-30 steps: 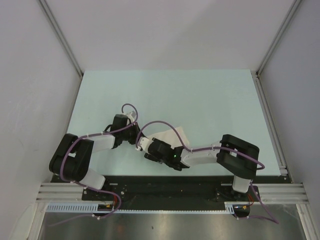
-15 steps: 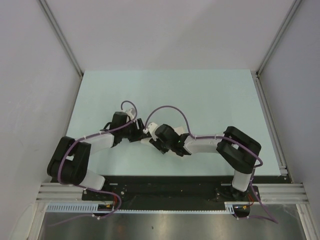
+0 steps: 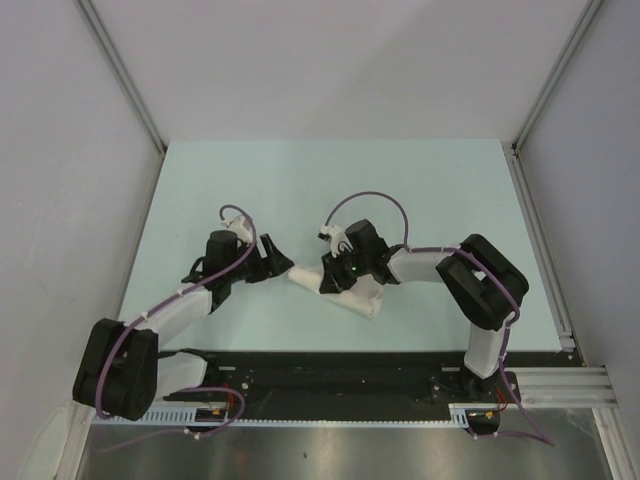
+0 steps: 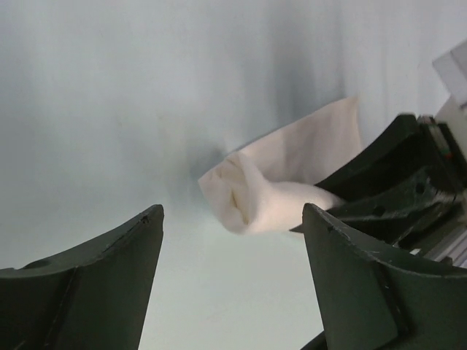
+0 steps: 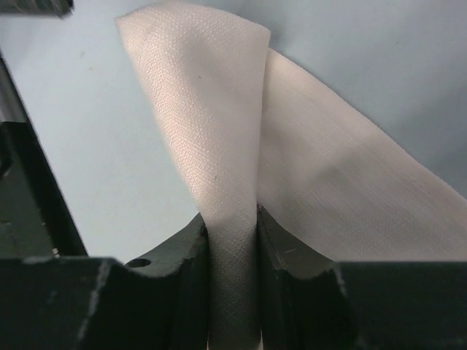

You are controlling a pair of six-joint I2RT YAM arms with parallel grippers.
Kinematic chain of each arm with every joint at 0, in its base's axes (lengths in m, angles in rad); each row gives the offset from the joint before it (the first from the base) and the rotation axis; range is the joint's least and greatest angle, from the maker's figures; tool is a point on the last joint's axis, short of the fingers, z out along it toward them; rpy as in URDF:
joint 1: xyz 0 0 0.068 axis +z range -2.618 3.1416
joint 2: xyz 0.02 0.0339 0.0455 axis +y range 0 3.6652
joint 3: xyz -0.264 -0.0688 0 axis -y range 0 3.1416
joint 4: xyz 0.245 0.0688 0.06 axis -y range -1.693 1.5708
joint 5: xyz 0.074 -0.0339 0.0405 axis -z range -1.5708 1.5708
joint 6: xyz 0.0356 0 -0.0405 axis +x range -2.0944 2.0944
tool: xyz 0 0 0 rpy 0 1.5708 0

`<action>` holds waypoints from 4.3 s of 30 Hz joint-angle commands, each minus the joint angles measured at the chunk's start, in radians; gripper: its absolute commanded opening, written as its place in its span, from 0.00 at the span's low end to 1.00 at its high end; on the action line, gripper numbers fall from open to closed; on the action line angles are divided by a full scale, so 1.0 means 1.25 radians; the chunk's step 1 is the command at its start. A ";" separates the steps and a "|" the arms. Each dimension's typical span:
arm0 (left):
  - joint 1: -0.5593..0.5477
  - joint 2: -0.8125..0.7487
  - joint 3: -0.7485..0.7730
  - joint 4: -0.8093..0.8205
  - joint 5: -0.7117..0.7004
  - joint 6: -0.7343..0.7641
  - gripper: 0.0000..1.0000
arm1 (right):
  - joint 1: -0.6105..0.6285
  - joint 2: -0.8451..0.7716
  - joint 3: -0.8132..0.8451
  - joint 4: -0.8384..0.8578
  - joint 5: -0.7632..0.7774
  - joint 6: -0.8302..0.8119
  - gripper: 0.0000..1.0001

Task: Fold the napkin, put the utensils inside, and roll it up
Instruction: Roll the napkin with the utensil

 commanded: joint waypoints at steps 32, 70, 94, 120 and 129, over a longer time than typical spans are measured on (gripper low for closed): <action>-0.134 0.158 -0.040 0.297 0.041 0.001 0.10 | -0.076 0.050 0.008 -0.126 -0.172 0.065 0.64; -0.135 0.273 0.112 0.133 0.064 0.031 0.37 | 0.231 -0.069 -0.009 -0.184 0.655 -0.149 0.46; -0.113 0.084 0.022 0.070 -0.048 0.059 0.75 | -0.017 -0.063 -0.053 -0.126 -0.062 0.031 0.22; -0.121 0.197 -0.014 0.241 0.010 0.022 0.19 | -0.077 0.029 -0.010 -0.160 -0.151 0.044 0.32; -0.123 0.229 0.019 0.223 0.035 0.032 0.03 | -0.071 -0.097 0.072 -0.321 -0.013 -0.012 0.72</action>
